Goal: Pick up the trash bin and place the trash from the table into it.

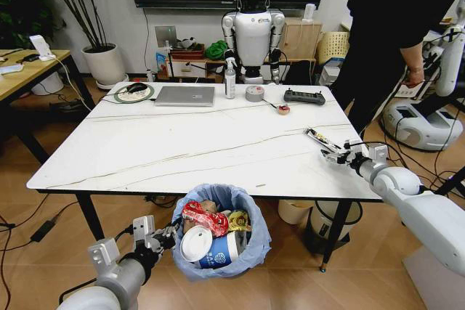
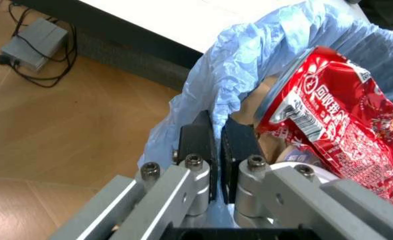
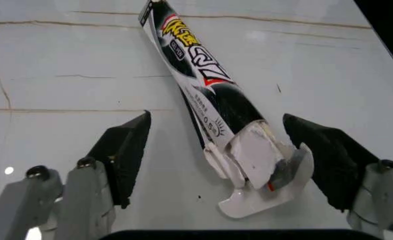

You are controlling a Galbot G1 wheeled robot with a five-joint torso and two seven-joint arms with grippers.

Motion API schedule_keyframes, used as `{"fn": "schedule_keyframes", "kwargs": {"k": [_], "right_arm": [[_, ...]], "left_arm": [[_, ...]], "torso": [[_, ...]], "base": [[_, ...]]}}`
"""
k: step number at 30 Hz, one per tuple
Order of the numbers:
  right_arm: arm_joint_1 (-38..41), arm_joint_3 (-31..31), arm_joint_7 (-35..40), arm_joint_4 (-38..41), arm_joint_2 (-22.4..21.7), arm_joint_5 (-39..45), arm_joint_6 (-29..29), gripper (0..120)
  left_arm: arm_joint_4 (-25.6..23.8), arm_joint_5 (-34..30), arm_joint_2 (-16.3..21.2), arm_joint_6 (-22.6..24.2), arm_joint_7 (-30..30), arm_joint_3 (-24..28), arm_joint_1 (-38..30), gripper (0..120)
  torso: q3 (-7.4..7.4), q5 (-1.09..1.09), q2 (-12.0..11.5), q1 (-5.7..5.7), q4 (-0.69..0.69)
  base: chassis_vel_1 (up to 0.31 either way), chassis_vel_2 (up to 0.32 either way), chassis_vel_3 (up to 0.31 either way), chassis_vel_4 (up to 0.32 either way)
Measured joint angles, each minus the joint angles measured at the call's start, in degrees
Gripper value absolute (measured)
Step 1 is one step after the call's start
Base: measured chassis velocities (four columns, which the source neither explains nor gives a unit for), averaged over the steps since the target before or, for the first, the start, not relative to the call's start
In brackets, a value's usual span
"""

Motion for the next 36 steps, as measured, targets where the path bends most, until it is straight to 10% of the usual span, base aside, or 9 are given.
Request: {"fn": "schedule_keyframes", "kwargs": {"k": [21, 32, 36], "right_arm": [[-0.57, -0.56, -0.37, 1.85, -0.16, -0.25, 1.39, 0], [-3.22, 0.77, -1.73, 17.12, -6.57, 2.22, 2.11, 0], [-4.04, -0.28, -1.92, 33.82, -12.45, 4.92, 2.63, 0]], "left_arm": [[0.28, 0.16, 0.02, -0.01, 0.0, 0.25, -0.19, 0], [0.41, 0.24, 0.15, -0.01, 0.0, 0.36, -0.01, 0], [0.04, 0.28, -0.18, -0.03, -0.03, -0.02, 0.48, 0]], "torso": [[0.0, 0.01, 0.0, 0.0, 0.01], [0.0, 0.01, 0.0, 0.0, 0.0], [-0.01, -0.03, 0.0, 0.0, 0.01]], "base": [[0.0, 0.0, 0.0, 0.0], [0.0, 0.0, 0.0, 0.0], [0.0, 0.0, 0.0, 0.0]]}}
